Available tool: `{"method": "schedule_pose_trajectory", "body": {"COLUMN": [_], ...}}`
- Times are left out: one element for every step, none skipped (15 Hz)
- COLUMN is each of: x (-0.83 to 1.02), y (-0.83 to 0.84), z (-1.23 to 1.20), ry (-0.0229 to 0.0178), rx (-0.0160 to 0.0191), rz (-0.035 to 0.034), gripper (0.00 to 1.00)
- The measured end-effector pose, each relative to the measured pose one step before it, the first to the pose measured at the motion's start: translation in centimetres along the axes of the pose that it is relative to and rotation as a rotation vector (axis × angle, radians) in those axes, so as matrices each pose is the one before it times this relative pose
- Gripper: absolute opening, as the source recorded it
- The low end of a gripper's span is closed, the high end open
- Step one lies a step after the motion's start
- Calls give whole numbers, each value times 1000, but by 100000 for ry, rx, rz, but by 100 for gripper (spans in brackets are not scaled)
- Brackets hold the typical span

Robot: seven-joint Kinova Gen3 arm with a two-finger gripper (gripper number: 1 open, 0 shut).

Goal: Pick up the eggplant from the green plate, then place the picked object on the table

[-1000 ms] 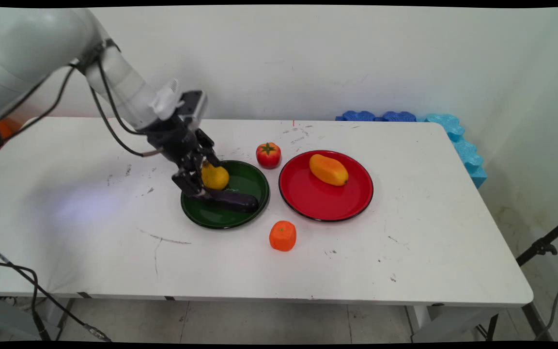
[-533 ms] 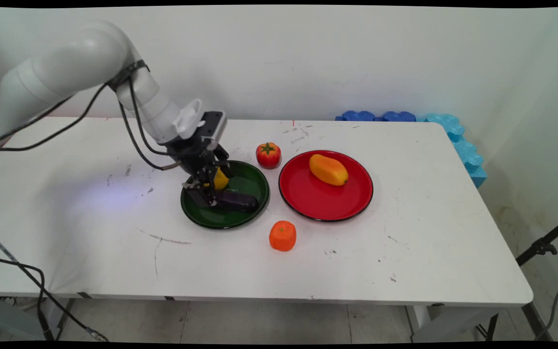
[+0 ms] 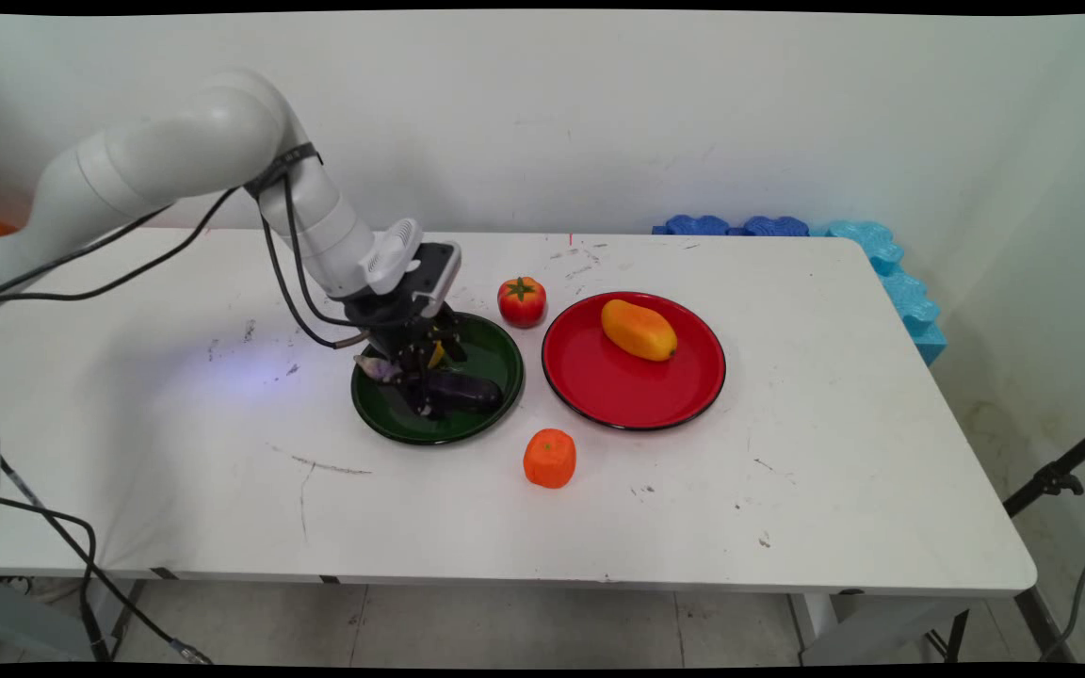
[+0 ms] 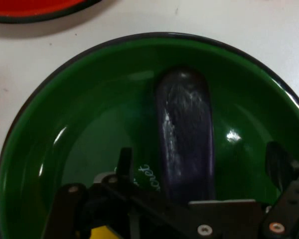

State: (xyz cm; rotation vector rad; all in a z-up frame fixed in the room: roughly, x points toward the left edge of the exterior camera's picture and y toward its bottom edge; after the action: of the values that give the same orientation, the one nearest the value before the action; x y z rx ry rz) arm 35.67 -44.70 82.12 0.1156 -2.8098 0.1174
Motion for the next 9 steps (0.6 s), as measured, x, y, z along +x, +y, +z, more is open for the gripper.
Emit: {"method": "schedule_pose_trajectory", "body": {"x": [87, 100, 67, 39, 16, 20, 41, 80, 144], "y": [-35, -40, -7, 16, 40, 54, 48, 55, 36], "z": [226, 237, 205, 155, 143, 127, 88, 38, -5], "ry": [-148, -79, -87, -88, -168, -165, -27, 95, 169], "rx": [-132, -168, -241, -260, -280, -289, -280, -253, -244], "rz": [489, 549, 498, 392, 394, 259, -33, 38, -7], "gripper": [100, 100, 0, 0, 0, 0, 0, 0, 0]}}
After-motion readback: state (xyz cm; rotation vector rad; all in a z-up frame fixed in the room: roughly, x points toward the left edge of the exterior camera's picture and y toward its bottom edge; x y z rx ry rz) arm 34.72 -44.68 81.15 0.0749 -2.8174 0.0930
